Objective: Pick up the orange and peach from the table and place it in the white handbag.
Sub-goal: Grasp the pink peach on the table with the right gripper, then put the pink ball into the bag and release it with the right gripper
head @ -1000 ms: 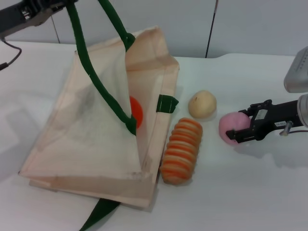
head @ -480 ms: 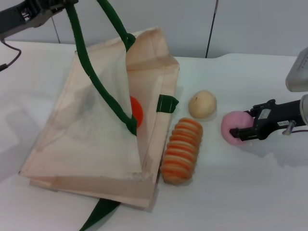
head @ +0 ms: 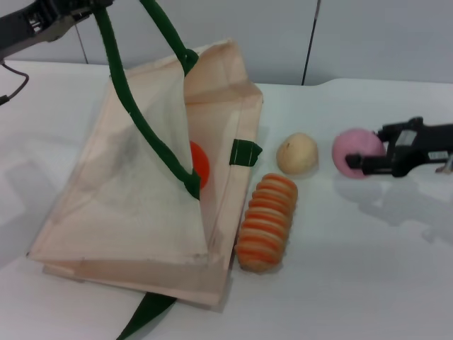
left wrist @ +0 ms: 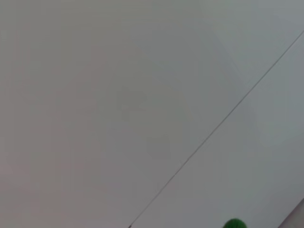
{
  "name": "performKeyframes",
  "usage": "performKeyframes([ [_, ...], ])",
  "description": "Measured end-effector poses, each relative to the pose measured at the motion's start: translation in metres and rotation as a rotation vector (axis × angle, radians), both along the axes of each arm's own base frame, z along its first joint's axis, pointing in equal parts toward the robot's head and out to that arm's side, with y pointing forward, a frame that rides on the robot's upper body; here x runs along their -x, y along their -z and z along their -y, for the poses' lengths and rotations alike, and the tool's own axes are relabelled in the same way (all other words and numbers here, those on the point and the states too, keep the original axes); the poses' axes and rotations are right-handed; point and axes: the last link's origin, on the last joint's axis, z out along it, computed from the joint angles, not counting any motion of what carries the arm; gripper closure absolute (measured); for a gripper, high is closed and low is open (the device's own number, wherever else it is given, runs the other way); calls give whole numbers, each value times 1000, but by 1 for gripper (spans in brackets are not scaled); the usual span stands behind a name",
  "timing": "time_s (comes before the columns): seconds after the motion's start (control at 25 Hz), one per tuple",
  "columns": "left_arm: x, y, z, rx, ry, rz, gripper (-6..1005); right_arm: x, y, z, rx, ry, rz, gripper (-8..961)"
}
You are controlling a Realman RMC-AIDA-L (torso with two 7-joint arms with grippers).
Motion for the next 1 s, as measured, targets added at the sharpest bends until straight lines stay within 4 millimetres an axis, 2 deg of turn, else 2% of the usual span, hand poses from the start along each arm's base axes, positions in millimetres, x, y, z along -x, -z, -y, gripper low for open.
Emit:
performKeyframes([
  [0.12, 0, -1, 0, -2, 1, 2, 878, 12, -4, 0, 7, -46, -55, 371],
  [0.28, -3, 2, -2, 2, 8, 7, 878, 38, 8, -6, 37, -116, -104, 382],
  [0.52, -7, 5, -5, 10, 22, 14, 878, 90, 67, -20, 94, -223, -84, 381],
  [0.64, -13, 6, -8, 16, 37, 13, 878, 113, 89, -23, 115, -277, -47, 381],
  [0.76, -18, 7, -11, 22, 48, 8, 878, 137, 102, -20, 149, -342, -47, 381],
  [0.8, -19, 8, -12, 24, 49, 8, 878, 151, 108, -19, 164, -372, -46, 382],
  [0.84, -19, 9, -13, 26, 50, 7, 878, 151, 108, -19, 164, -372, -46, 382],
  [1.0, -22, 9, -14, 28, 57, 6, 878, 173, 118, -18, 181, -422, -40, 385],
])
